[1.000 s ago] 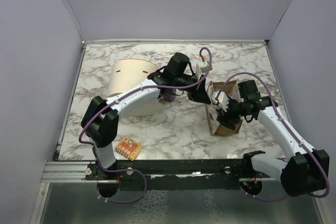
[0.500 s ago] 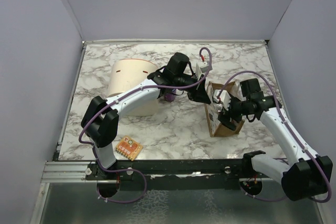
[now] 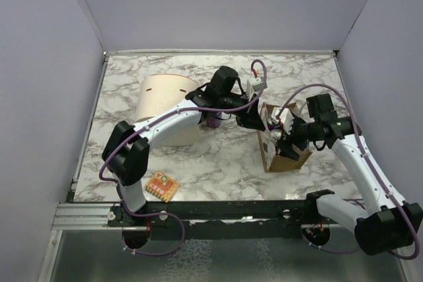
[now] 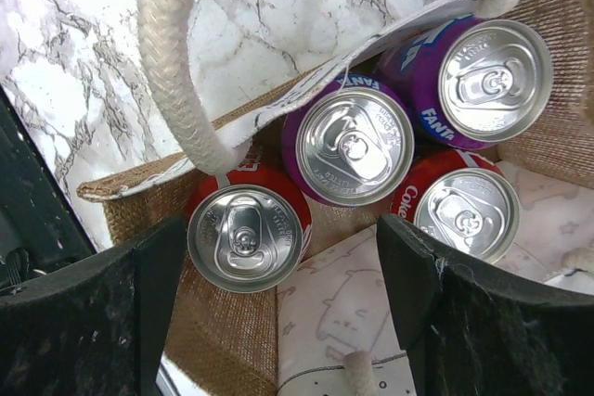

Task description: Place the beverage into the canvas bag

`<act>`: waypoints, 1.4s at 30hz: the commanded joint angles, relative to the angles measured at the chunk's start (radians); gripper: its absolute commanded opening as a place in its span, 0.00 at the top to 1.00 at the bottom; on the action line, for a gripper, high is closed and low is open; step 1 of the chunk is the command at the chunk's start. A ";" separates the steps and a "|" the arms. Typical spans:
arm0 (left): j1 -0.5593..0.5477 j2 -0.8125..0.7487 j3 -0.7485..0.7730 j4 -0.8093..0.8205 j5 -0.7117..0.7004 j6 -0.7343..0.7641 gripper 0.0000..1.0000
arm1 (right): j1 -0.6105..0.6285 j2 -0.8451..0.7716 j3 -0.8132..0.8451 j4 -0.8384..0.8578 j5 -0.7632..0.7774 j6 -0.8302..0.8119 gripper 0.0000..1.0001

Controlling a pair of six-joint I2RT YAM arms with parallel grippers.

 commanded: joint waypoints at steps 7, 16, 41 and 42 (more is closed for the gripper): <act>0.003 -0.025 0.005 0.016 0.001 0.018 1.00 | 0.006 -0.055 0.104 -0.009 0.064 0.078 0.19; 0.005 -0.031 0.005 -0.006 0.007 0.062 0.92 | 0.006 -0.058 0.226 0.028 0.142 0.181 0.20; 0.060 -0.270 0.069 -0.435 -0.576 0.667 0.06 | -0.064 -0.088 0.375 0.147 0.204 0.412 0.17; 0.063 -0.268 0.067 -0.440 -0.627 0.683 0.05 | -0.070 -0.089 0.379 0.145 0.197 0.416 0.17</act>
